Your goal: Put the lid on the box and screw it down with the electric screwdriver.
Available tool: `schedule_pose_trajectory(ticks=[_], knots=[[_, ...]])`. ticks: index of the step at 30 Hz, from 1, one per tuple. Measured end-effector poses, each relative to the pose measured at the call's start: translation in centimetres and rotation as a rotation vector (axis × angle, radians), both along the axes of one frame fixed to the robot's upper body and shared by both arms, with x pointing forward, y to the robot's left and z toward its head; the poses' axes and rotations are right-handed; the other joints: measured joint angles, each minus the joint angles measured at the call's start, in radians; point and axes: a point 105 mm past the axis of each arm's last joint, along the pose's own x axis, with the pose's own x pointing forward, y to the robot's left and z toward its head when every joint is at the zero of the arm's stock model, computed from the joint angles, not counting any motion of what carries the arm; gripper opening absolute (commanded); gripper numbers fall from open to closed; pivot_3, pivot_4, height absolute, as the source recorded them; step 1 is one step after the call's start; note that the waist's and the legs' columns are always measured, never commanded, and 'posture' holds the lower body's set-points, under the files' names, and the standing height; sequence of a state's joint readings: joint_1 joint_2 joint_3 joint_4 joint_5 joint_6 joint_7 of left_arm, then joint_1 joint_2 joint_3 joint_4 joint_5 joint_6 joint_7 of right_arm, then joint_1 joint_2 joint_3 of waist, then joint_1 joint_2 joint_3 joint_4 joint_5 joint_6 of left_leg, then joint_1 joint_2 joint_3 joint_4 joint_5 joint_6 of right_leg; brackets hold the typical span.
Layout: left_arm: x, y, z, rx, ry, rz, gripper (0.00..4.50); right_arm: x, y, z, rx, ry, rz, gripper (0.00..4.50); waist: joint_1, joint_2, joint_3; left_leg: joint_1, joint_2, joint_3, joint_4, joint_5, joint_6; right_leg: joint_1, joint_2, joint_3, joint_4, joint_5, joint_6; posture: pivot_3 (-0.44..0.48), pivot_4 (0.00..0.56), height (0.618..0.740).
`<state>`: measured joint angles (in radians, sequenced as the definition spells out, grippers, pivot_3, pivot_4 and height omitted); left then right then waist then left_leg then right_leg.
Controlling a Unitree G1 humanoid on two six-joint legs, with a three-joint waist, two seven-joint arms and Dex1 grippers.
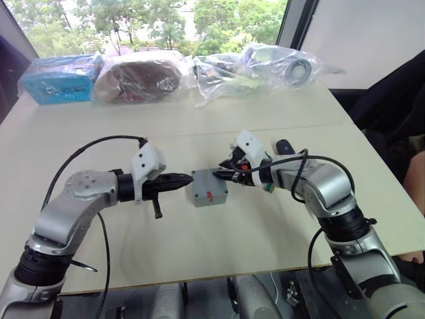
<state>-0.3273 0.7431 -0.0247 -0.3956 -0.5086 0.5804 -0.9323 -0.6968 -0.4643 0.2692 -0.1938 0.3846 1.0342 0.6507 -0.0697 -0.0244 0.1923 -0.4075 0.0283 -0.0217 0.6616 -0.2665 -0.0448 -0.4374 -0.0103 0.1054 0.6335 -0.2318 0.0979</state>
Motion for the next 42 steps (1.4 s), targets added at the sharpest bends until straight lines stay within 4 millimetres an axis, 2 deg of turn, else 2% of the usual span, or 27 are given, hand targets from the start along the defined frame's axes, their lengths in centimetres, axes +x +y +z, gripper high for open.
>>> schedule_pose_trajectory(ticks=[3, 4, 9, 12, 15, 18, 22, 26, 32, 36, 40, 42], knots=[[0.0, 0.0, 0.0, 0.000, 0.000, 0.000, 0.00, 0.0, -0.7, 0.1, -0.018, -0.001, -0.010, 4.31, 0.000, 0.000, 0.000, 0.000, 0.000, 0.000, 0.000, 0.000, 0.000, 0.000, 0.000, 0.000, 0.000, 0.000, 0.000, 0.000, 0.150, 0.740], [0.0, 0.0, 0.0, 0.000, 0.001, 0.001, 0.00, 0.0, -1.0, 0.2, -0.020, 0.000, -0.019, 4.46, 0.000, 0.000, 0.000, 0.000, 0.000, 0.000, 0.000, 0.000, 0.000, 0.000, 0.000, 0.000, 0.000, 0.000, 0.000, 0.000, 0.150, 0.740], [-0.1, 0.0, -0.1, -0.001, 0.001, -0.001, 0.00, 0.2, -2.6, 1.7, -0.005, -0.001, -0.075, 4.46, 0.001, 0.000, 0.000, 0.000, 0.000, 0.000, 0.000, 0.000, 0.000, 0.000, 0.000, 0.000, 0.000, 0.000, 0.000, 0.000, 0.150, 0.740], [-0.1, -0.1, 0.0, -0.004, -0.003, -0.006, 0.00, 0.7, -4.7, 3.8, -0.019, -0.024, -0.143, 4.46, 0.001, 0.000, 0.000, 0.000, 0.000, 0.000, 0.001, 0.000, 0.000, 0.000, 0.000, 0.000, 0.000, 0.000, 0.000, 0.000, 0.150, 0.740], [-0.1, -0.4, 0.3, -0.015, -0.014, -0.019, 0.00, 1.3, -8.2, 6.0, -0.108, -0.053, -0.252, 4.46, 0.003, 0.000, 0.000, 0.000, 0.000, 0.000, 0.001, 0.000, 0.000, 0.000, 0.000, 0.000, 0.000, 0.000, -0.001, 0.000, 0.150, 0.740], [0.0, -0.7, 0.9, -0.021, -0.038, -0.035, 0.00, 1.7, -11.2, 6.5, -0.184, -0.017, -0.345, 4.46, 0.002, 0.000, 0.000, 0.000, 0.000, 0.001, 0.001, 0.000, 0.000, 0.000, 0.000, 0.000, -0.001, -0.001, -0.002, 0.000, 0.150, 0.740], [0.0, -1.3, 1.3, -0.037, -0.052, -0.061, 0.00, 2.2, -14.2, 5.4, -0.312, 0.128, -0.444, 4.46, -0.002, 0.001, 0.000, 0.000, 0.000, 0.002, 0.001, 0.000, 0.000, 0.000, 0.000, 0.001, 0.000, -0.002, -0.004, 0.000, 0.150, 0.740], [-0.1, -2.0, 1.3, -0.045, -0.054, -0.086, 0.00, 2.9, -16.0, 4.1, -0.387, 0.285, -0.542, 4.46, 0.000, 0.001, 0.000, 0.000, 0.000, 0.002, 0.001, 0.000, 0.000, -0.001, 0.000, 0.001, 0.000, -0.001, -0.004, 0.000, 0.150, 0.740], [-0.1, -2.1, 1.4, -0.044, -0.059, -0.087, 0.00, 3.2, -17.3, 1.2, -0.474, 0.417, -0.563, 4.46, 0.000, 0.001, 0.000, -0.001, 0.000, 0.002, 0.001, 0.000, 0.000, -0.001, 0.000, 0.001, -0.001, 0.000, 0.000, 0.000, 0.150, 0.740], [-0.1, -2.3, 1.5, -0.052, -0.064, -0.087, 0.00, 3.0, -17.2, -0.7, -0.495, 0.500, -0.542, 4.46, 0.000, 0.001, 0.001, -0.001, 0.000, 0.002, 0.001, 0.000, 0.000, -0.001, 0.000, 0.001, 0.000, 0.000, 0.000, 0.000, 0.150, 0.740], [-0.1, -2.3, 1.5, -0.053, -0.070, -0.085, 0.00, 3.3, -17.0, -1.4, -0.512, 0.540, -0.528, 4.46, -0.002, 0.001, 0.001, 0.000, 0.000, 0.002, 0.001, 0.000, 0.000, -0.001, 0.000, 0.001, 0.001, 0.001, 0.000, 0.000, 0.150, 0.740], [-0.1, -2.3, 1.4, -0.054, -0.068, -0.080, 0.00, 3.6, -16.9, -1.5, -0.524, 0.544, -0.518, 4.03, -0.002, 0.001, 0.000, 0.000, 0.000, 0.002, 0.001, 0.000, 0.000, -0.001, 0.000, 0.001, 0.001, 0.001, 0.000, 0.000, 0.150, 0.740]])
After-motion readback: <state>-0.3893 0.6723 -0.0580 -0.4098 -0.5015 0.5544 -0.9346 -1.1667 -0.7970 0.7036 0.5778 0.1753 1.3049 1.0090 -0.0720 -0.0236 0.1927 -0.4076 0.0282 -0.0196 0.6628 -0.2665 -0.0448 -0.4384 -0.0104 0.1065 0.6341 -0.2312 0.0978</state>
